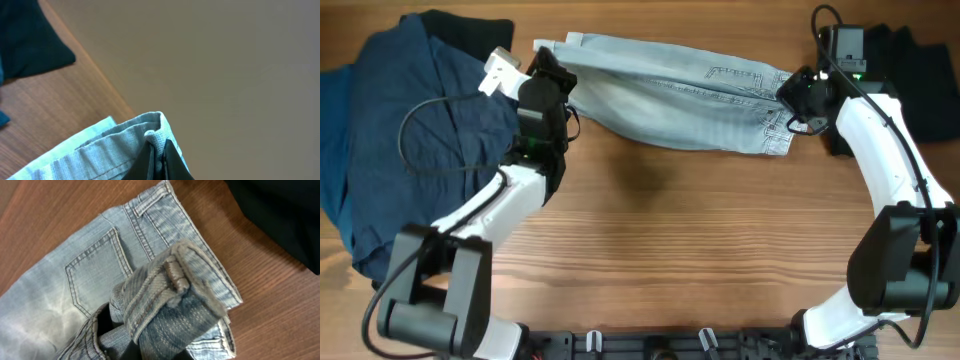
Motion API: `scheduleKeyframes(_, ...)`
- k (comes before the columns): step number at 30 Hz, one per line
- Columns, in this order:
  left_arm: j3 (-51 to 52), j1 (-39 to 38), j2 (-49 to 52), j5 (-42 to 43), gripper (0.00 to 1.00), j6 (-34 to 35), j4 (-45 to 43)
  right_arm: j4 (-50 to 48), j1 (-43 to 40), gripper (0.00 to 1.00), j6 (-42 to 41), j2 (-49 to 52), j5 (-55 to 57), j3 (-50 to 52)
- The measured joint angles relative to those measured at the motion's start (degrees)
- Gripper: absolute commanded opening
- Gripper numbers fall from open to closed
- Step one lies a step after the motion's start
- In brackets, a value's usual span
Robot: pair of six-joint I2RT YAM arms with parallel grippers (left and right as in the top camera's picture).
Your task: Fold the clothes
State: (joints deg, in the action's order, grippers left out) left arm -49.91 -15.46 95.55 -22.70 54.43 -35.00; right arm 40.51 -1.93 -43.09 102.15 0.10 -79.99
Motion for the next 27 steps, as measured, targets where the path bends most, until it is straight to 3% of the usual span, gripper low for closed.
scheduleKeyframes(5, -0.61, 0.26, 3.37, -0.26, 0.04, -0.17, -1.51, -4.22, 0.0, 0.04, 0.28, 0.11, 0.22, 0.0)
scheduleKeyframes(6, -1.7, 0.28, 4.68, -0.57, 0.15, -0.2, -1.73, -5.38, 0.0, 0.04, 0.28, 0.28, 0.26, 0.0)
scheduleKeyframes(7, -2.58, 0.28, 5.42, -0.68, 0.41, -0.2, -1.86, -7.37, 0.0, 0.34, 0.28, 0.74, 0.42, 0.02)
scheduleKeyframes(8, -4.26, 0.28, 6.78, -0.9, 0.99, -0.17, -2.08, -10.45, 0.0, 1.0, 0.37, 1.68, 0.5, 0.0)
scheduleKeyframes(12, -12.0, 0.94, 12.63, -1.95, 1.0, -2.05, -2.38, -20.11, -0.24, 1.0, 1.66, 5.11, 2.1, 0.02)
scheduleKeyframes(17, -21.42, 1.33, 15.5, -1.29, 1.0, -13.97, 4.04, -24.46, -0.61, 1.0, 6.82, 5.6, 2.78, -0.04)
scheduleKeyframes(21, -28.11, 1.33, 15.5, 1.33, 1.0, -20.46, 16.81, -20.85, -0.66, 1.0, 12.02, 5.6, 1.14, -0.31)
scheduleKeyframes(27, -30.1, 1.31, 15.37, 12.94, 1.0, -28.3, 35.71, -8.48, -0.66, 1.0, 16.92, 5.6, -2.1, -0.96)
